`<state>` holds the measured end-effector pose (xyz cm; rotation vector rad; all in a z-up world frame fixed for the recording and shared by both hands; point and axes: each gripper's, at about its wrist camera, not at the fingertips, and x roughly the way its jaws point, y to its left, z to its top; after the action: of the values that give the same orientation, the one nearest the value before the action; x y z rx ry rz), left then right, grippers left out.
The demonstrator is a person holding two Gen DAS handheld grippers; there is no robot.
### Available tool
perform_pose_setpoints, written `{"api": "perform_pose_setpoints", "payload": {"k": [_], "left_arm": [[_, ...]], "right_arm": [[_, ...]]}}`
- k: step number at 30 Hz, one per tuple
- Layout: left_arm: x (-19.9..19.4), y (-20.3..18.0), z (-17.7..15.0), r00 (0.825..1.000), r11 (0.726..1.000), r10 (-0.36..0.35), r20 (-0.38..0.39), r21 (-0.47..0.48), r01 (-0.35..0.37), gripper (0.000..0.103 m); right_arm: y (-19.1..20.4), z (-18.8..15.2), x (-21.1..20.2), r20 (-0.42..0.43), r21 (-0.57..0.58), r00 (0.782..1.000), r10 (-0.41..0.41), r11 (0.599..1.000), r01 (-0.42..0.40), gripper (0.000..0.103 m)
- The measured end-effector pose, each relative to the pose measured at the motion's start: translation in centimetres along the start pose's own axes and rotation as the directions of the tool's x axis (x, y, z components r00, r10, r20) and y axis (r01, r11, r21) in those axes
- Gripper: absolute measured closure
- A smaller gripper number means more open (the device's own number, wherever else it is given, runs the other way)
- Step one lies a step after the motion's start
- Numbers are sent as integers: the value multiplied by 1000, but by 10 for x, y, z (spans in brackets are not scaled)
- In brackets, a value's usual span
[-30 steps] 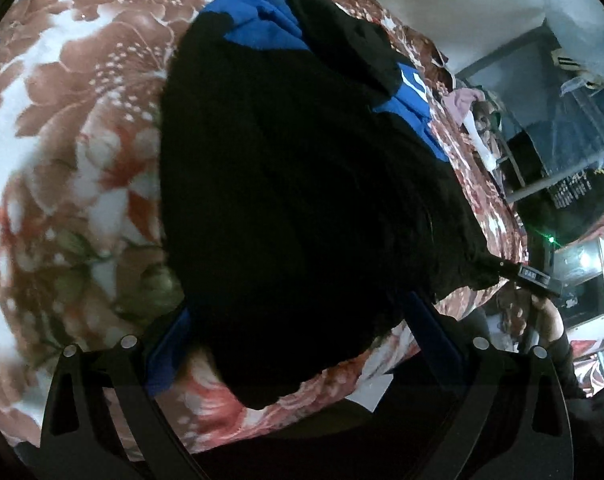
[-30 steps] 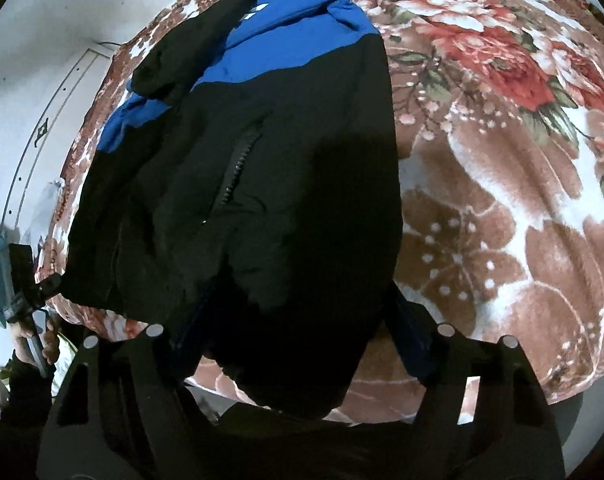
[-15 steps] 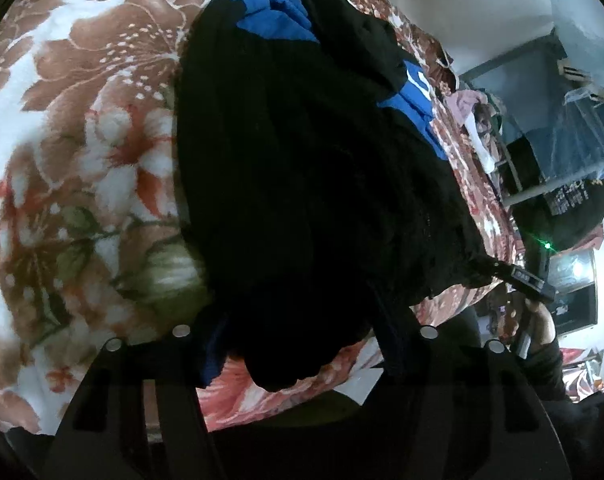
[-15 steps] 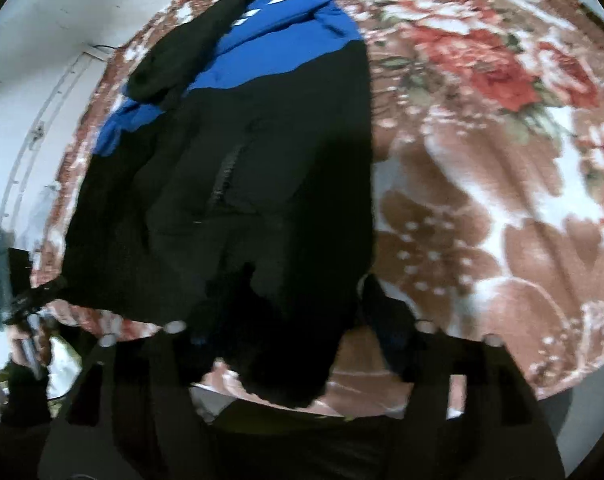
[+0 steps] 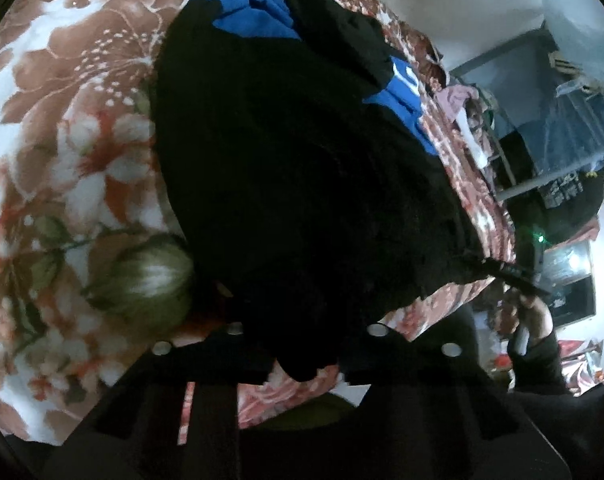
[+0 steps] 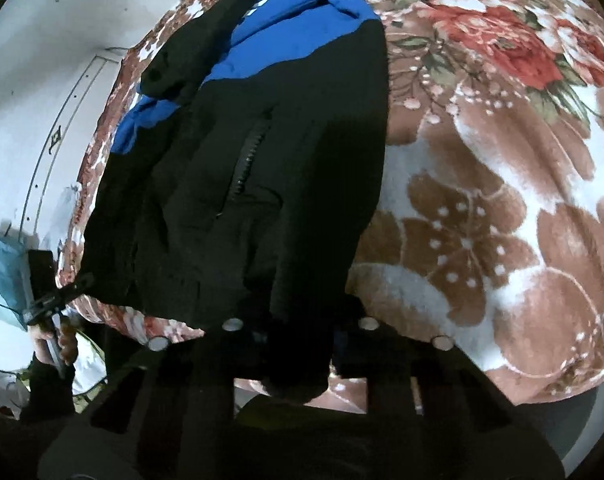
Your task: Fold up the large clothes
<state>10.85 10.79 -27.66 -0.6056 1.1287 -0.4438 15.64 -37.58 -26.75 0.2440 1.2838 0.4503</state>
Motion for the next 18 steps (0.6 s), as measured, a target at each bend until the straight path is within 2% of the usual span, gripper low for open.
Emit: {"api": "perform_pose_setpoints", "payload": {"k": [3,8,14,18], "left_arm": [[-7,-10,3,1000,1000,-1,24,30,1,88],[-32,-23,20,993,997,-70,92,24,69,88],[-53,-54,49,982,989,-90,165,129,69,88],[-54,-70,72,979,983,-96,178,173,64,89]], "right_arm": [[10,3,-9,27,-31,1000,8,999,-7,87],[29,17,-41,109,-47,991,73,997,-68,87],[51,37,-69,161,-103,980,121,989,-106,88],[71,55,-82,188,-146,970,152,981,-125,88]]}}
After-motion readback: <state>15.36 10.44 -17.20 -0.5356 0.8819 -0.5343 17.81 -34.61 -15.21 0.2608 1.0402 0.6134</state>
